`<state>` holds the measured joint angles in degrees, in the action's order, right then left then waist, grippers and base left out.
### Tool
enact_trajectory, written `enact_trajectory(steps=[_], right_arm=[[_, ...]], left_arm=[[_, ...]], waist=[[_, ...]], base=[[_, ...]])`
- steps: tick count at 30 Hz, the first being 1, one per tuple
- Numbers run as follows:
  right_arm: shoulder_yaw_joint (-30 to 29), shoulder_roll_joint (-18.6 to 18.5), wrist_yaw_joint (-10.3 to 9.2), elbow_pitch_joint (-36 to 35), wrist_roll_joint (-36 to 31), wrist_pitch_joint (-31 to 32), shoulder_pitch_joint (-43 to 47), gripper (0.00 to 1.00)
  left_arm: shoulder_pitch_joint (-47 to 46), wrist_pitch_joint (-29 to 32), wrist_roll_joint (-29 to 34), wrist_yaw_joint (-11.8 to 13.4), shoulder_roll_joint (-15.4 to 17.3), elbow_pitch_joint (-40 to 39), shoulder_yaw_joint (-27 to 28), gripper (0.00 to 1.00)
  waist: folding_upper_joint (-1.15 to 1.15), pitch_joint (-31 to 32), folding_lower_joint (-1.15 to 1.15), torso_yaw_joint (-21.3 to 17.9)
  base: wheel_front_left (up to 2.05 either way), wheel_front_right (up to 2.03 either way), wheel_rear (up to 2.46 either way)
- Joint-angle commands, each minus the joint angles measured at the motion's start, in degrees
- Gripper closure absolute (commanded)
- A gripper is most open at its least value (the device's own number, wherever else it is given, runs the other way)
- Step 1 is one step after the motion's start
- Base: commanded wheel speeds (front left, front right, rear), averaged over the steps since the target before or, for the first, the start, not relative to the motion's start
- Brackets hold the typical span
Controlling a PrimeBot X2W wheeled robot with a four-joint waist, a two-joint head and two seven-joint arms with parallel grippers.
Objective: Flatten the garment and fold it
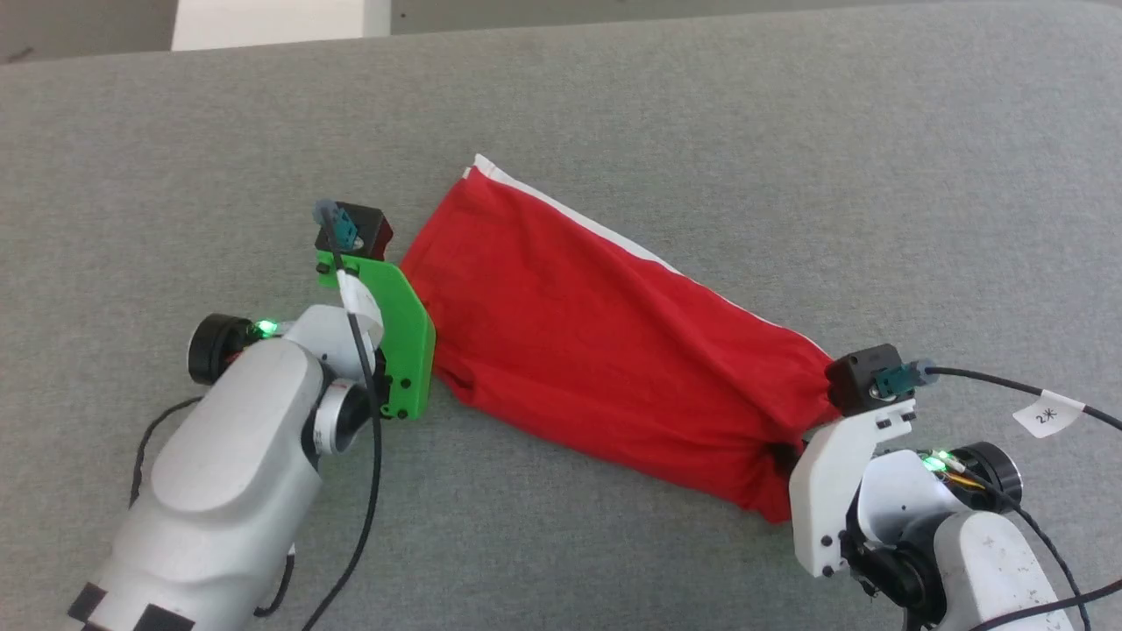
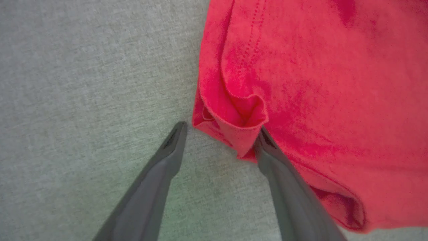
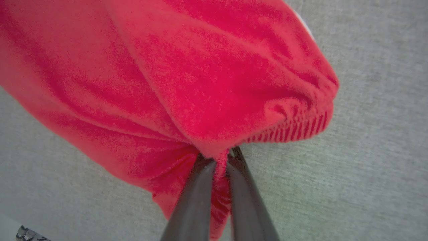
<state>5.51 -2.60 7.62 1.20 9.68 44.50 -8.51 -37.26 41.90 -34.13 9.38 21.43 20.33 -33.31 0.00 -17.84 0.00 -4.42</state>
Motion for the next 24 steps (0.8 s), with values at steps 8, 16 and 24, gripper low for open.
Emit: enact_trajectory(steps=[8, 16, 24], right_arm=[[-0.9, -0.3, -0.13, 0.9, 0.1, -0.3, -0.1, 1.00], [-0.7, -0.9, -0.13, 0.1, 1.2, -0.3, -0.3, 1.00], [0.9, -12.1, -0.13, -3.0, 9.1, 3.6, 0.0, 1.00]], left_arm=[[3.2, 4.8, -5.9, -3.0, -1.0, 4.0, 0.1, 1.00], [6.8, -3.1, -10.9, -2.9, -1.3, 0.0, 6.5, 1.00], [18.3, -8.8, -15.2, -1.9, -0.6, -13.1, 10.8, 1.00]], waist=[[0.00, -1.3, 0.00, -1.8], [0.00, 1.6, 0.00, 0.1], [0.00, 5.9, 0.00, 3.6]], base=[[0.00, 0.00, 0.00], [0.00, 0.00, 0.00], [0.00, 0.00, 0.00]])
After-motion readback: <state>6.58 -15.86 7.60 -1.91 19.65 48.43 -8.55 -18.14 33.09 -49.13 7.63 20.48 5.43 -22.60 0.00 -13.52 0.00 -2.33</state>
